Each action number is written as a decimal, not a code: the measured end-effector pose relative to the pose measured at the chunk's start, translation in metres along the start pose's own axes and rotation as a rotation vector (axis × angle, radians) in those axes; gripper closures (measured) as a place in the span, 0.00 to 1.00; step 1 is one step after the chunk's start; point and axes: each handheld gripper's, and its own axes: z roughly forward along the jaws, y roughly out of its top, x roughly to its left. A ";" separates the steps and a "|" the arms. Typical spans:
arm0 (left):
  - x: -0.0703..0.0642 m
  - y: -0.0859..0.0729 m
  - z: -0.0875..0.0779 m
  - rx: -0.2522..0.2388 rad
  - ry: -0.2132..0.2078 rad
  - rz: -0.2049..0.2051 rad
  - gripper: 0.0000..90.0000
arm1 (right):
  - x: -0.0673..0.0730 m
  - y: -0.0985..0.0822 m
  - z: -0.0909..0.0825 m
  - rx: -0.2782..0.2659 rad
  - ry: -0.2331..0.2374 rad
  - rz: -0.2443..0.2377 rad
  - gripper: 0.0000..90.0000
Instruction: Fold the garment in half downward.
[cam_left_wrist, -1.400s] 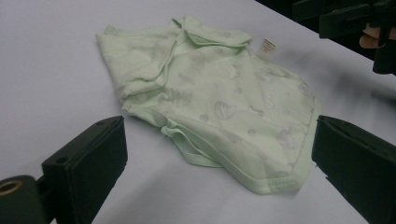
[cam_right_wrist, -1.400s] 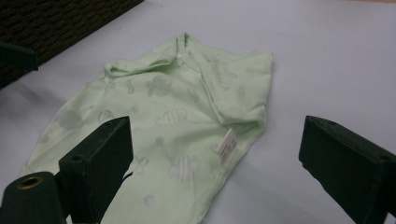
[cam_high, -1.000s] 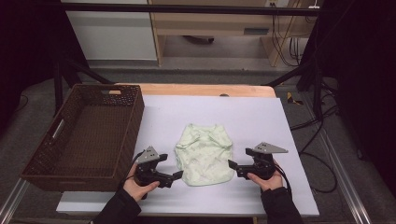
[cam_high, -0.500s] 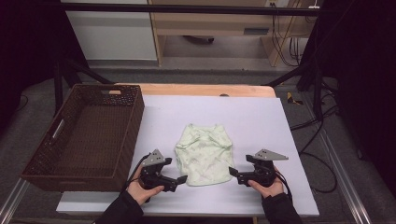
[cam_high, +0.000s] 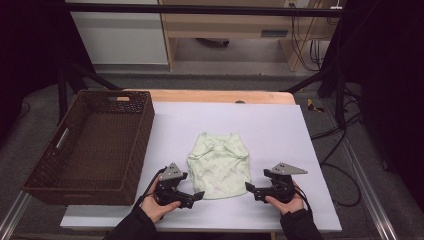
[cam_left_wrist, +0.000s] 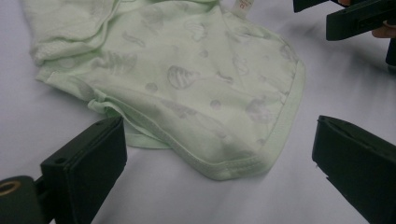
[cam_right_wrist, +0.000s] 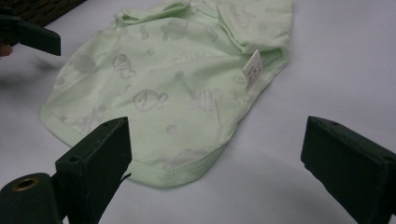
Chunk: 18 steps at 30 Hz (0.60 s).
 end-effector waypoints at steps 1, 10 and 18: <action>0.000 0.000 0.000 0.003 0.001 -0.003 0.03 | 0.000 0.000 0.000 0.002 -0.001 -0.003 0.11; -0.001 0.000 0.003 0.021 0.029 -0.018 0.09 | 0.001 -0.001 0.003 0.018 -0.005 -0.005 0.14; -0.002 0.000 0.003 0.028 0.061 -0.034 0.21 | 0.002 -0.002 0.005 0.030 -0.011 -0.004 0.20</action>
